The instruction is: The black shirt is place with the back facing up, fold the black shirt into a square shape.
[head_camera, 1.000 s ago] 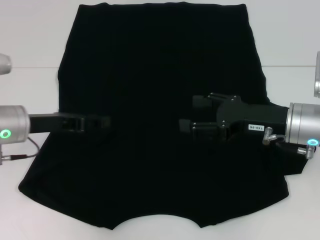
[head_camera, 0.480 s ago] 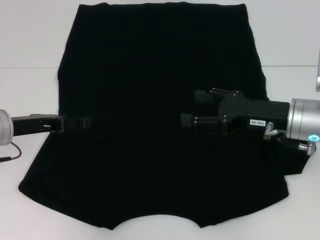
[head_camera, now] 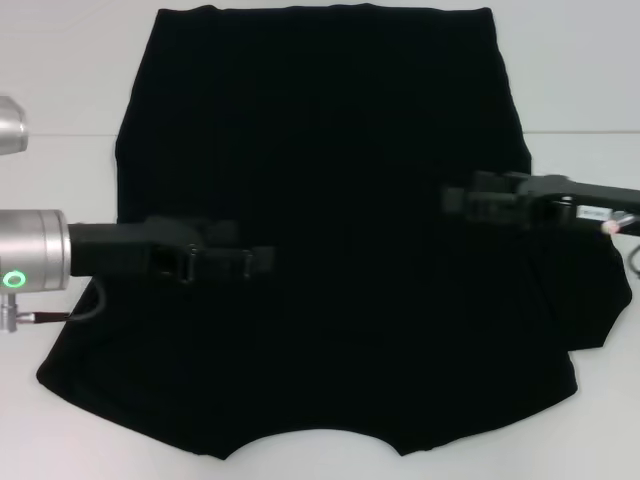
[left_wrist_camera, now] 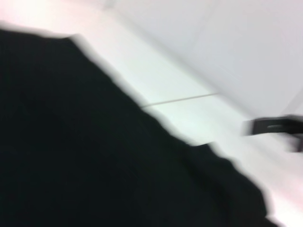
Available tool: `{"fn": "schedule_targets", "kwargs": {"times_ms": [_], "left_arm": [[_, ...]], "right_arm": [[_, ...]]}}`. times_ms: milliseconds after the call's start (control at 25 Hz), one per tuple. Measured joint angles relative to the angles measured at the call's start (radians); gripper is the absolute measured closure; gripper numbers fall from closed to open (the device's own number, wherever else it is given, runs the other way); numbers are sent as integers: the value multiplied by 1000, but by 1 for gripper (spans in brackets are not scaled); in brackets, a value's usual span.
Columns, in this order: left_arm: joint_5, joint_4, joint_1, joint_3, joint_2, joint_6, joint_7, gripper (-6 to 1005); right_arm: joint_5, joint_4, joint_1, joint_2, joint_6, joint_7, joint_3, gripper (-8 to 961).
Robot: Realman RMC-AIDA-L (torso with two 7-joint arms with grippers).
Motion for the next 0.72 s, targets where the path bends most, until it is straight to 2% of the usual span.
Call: {"fn": "schedule_targets", "kwargs": {"times_ms": [120,160,200,320,400,480,560,720], "left_arm": [[-53,-18,-3,3,-11,65,110,139],[-74,-37,-5,15,-23,90,192,138],[-74,-37,-5,15,-23,90,192,141],[-79,-54,-6,48,-45,98,297,148],[-79,-57,-4,77,-58,99,362,153],[-80,-69,0,120,-62,91,408,152],[-80,-72,-1,126,-62,86,413,151],[-80,-76,-2,137,-62,79,441,151]], "right_arm": [[-67,-2,-8,-47,5,162,0,36],[-99,-4,-11,-65,5,224,2,36],[-129,-8,-15,-80,5,289,5,36],[-194,-25,-37,-126,1,442,9,37],[-226,-50,-60,-149,-8,529,10,37],[-254,-75,-81,-165,-10,603,13,38],[-292,-89,-99,-181,-10,663,26,38],[-373,-85,-106,-197,-18,732,52,39]]}}
